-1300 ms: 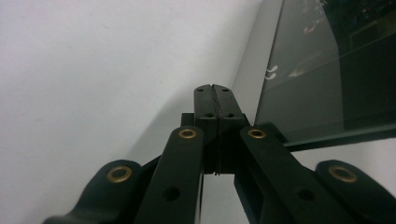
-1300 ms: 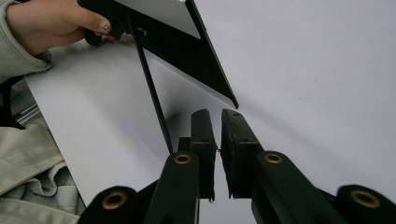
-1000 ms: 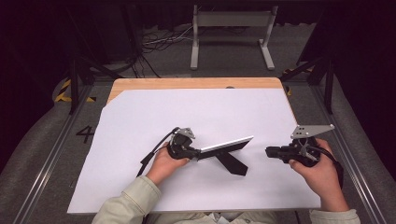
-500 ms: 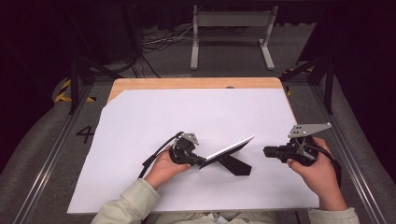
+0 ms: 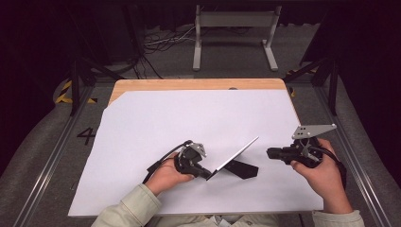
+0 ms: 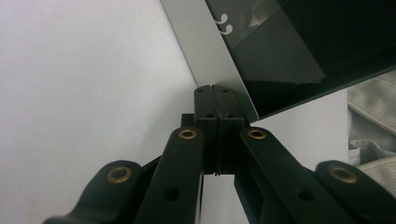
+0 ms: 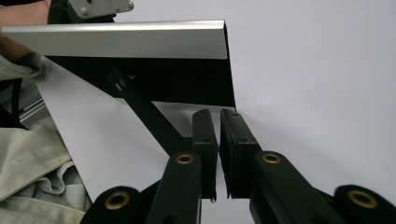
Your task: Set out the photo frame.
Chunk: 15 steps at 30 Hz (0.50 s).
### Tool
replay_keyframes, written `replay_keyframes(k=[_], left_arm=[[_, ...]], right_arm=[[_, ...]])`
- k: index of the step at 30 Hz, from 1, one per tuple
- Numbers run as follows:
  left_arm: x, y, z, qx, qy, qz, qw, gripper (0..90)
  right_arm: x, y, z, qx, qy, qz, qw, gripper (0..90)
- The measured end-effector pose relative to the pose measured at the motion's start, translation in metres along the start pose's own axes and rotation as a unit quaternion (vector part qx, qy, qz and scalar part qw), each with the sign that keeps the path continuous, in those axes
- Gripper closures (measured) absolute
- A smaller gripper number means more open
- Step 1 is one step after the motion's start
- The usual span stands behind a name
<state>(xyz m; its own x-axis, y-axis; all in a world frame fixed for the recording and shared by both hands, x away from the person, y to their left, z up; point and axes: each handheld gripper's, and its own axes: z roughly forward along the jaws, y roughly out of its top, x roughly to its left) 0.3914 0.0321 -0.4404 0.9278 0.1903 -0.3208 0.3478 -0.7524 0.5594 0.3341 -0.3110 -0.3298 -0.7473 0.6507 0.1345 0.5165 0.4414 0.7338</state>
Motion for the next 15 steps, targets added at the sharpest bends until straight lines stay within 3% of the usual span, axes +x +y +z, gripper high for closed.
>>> replay_keyframes(k=[15], left_arm=[[-0.014, 0.008, 0.011, 0.017, -0.025, 0.037, 0.9988, 90.0]], right_arm=[[0.001, 0.0, -0.002, 0.001, -0.001, 0.002, 1.0, 85.1]])
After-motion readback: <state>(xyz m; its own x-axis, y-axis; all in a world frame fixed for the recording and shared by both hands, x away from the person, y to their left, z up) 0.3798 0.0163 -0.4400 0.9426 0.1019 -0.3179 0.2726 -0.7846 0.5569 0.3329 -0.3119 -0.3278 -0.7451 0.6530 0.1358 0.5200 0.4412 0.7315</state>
